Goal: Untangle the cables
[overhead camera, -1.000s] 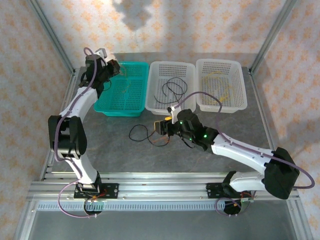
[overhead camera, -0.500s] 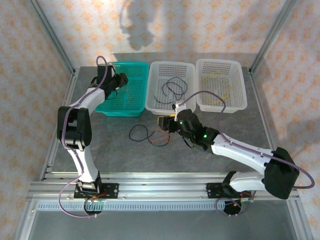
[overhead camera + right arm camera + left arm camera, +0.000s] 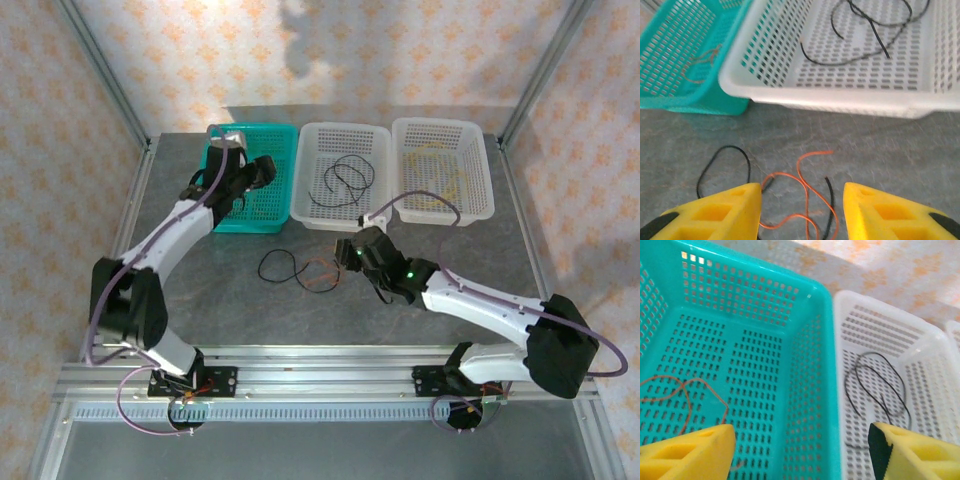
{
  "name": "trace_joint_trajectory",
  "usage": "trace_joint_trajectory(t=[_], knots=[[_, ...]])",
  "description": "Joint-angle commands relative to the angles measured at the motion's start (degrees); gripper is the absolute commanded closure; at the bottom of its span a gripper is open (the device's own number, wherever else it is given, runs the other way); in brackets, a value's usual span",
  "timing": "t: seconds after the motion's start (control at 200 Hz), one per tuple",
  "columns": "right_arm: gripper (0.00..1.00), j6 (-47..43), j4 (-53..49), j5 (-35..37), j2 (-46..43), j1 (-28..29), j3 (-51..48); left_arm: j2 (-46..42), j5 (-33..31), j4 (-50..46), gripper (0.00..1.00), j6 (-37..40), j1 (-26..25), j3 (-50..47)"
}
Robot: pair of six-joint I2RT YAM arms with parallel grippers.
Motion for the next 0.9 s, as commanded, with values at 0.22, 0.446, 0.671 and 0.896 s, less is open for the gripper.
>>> trace_joint_trajectory(t=[0.22,0.446,0.671,0.896], knots=[[0.54,2.17,-1.9,-7.01,6.46,0.32,-1.94,-16.6,-2.75,4.22,0.27,-0.84,-7.48,-17.23],[0.55,-1.48,-3.46,-12.4,11.19,0.62,0.36,-23.71,-4.8,9.72,0.28,-8.26,-15.9,-29.14],[0.55,-3.34,-5.54,-13.95,14.14,0.89,2.27,-26.42,-5.11,15.71,0.29,-15.89,-19.76,-38.51],[0.62,-4.24,-6.72,-13.02,17.62,1.62,5.23,-24.21,-4.8,16.94,0.3,-16.36,-20.16,-39.99]])
